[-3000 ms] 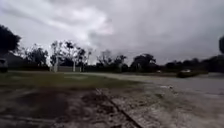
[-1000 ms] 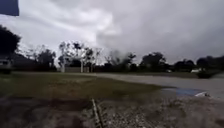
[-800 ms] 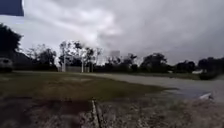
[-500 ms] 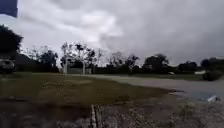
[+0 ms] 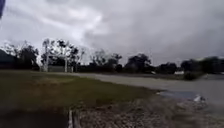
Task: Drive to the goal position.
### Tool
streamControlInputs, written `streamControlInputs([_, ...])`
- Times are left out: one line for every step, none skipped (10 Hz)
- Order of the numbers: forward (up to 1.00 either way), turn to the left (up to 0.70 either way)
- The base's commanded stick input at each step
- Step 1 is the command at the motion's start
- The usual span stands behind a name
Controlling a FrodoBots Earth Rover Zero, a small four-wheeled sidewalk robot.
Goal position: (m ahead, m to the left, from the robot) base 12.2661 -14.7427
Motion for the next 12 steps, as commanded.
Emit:
streamControlInputs([0.5,0.0])
streamControlInputs([0.5,0.0])
streamControlInputs([0.5,0.0])
streamControlInputs([0.5,0.0])
streamControlInputs([0.5,0.0])
streamControlInputs([0.5,-0.08])
streamControlInputs([0.5,-0.5])
streamControlInputs([0.5,-0.5])
streamControlInputs([0.5,-0.5])
streamControlInputs([0.5,-0.5])
streamControlInputs([0.5,-0.5])
streamControlInputs([0.5,-0.5])
